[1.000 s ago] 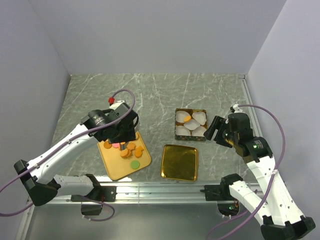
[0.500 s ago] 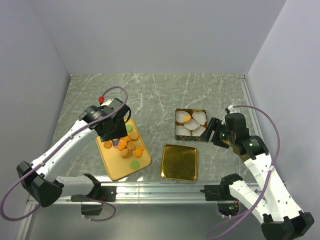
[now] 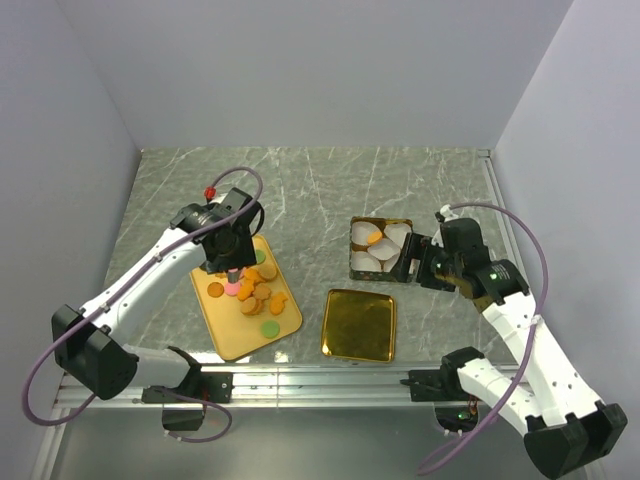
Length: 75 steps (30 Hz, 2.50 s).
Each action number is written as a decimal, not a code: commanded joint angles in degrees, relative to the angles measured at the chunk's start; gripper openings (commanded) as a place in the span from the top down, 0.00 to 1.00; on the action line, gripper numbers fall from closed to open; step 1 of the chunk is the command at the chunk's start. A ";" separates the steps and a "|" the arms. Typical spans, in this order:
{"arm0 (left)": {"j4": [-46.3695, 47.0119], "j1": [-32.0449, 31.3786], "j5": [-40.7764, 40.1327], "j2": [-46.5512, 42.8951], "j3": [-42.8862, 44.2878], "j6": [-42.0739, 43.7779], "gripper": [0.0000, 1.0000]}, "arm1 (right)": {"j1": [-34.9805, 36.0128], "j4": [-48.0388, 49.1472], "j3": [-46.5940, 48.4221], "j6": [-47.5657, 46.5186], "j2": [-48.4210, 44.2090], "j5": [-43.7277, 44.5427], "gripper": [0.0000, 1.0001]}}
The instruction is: Pack the cookies
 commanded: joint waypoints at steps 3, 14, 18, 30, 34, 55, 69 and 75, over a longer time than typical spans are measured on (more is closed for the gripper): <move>2.71 0.59 0.96 0.39 -1.27 1.72 0.41 | 0.20 0.36 3.60 -3.01 2.69 -1.63 0.07; 4.38 0.67 1.75 0.65 -4.44 1.37 0.47 | 0.29 0.72 3.51 -3.36 3.21 -2.34 0.07; 4.91 0.67 1.75 1.00 -5.14 1.28 0.46 | 0.29 0.72 3.86 -3.62 3.91 -2.07 0.07; 6.40 1.64 2.11 3.73 -4.97 2.60 0.53 | 0.29 0.72 3.51 -3.71 4.00 -1.98 0.08; 6.40 1.73 2.72 3.64 -4.62 2.96 0.58 | 0.37 0.63 3.77 -3.62 4.35 -1.98 0.08; 0.69 1.73 2.28 -0.40 1.97 4.10 0.69 | 0.29 0.28 3.51 -1.87 3.30 -3.39 0.10; -1.24 1.64 4.65 2.14 15.76 6.20 0.71 | 0.29 -2.53 2.01 0.33 -4.34 -2.16 0.08; -0.28 1.29 6.76 6.01 23.76 8.40 0.71 | 0.29 -3.94 2.10 2.26 -10.23 -1.11 0.05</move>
